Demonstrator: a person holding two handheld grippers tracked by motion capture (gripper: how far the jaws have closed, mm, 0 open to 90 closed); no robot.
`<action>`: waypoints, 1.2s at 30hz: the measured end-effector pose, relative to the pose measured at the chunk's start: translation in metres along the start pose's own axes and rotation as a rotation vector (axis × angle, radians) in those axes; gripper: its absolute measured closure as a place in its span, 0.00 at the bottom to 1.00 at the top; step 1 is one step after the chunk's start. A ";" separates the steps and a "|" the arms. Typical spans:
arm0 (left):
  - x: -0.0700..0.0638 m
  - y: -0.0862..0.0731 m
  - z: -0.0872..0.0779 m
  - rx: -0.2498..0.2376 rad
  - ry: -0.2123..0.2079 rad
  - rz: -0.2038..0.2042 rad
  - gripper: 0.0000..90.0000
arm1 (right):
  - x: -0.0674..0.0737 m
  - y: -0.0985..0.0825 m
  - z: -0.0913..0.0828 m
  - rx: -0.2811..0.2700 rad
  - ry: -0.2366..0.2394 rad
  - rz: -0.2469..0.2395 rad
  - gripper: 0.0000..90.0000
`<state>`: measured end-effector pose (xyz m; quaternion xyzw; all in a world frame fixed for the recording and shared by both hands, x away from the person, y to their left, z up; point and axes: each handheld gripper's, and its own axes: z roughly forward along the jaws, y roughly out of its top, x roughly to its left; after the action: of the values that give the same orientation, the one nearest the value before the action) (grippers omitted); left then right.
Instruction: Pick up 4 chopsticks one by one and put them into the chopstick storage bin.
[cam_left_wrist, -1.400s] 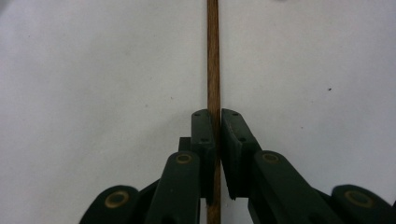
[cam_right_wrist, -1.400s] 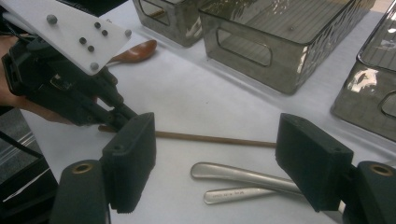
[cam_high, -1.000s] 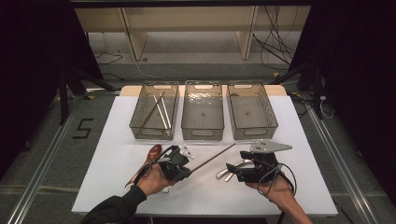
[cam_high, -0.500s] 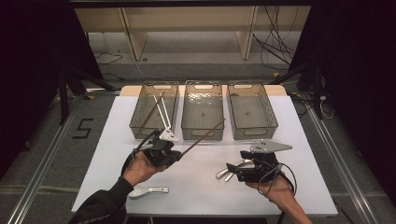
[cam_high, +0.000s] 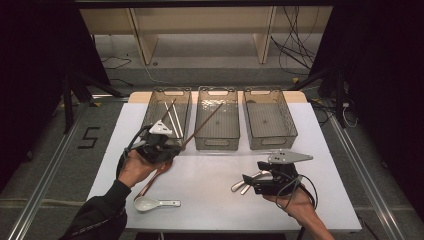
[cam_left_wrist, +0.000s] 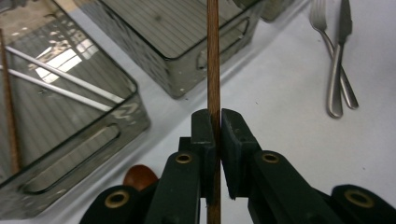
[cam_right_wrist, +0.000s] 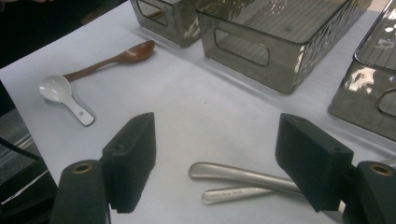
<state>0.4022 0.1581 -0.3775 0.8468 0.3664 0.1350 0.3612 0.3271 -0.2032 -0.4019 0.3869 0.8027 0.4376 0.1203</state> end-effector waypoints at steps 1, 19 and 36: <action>0.003 0.001 -0.002 -0.003 0.005 -0.002 0.93 | 0.000 0.000 0.000 -0.002 0.000 0.001 0.33; 0.063 0.022 -0.011 -0.088 0.118 -0.106 0.93 | -0.002 -0.001 0.001 -0.001 0.000 0.012 0.33; 0.104 0.033 0.004 -0.091 0.176 -0.192 0.93 | -0.002 0.000 0.002 0.001 0.005 0.011 0.33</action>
<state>0.4939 0.2150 -0.3610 0.7753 0.4696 0.1903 0.3771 0.3291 -0.2035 -0.4037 0.3904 0.8010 0.4388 0.1156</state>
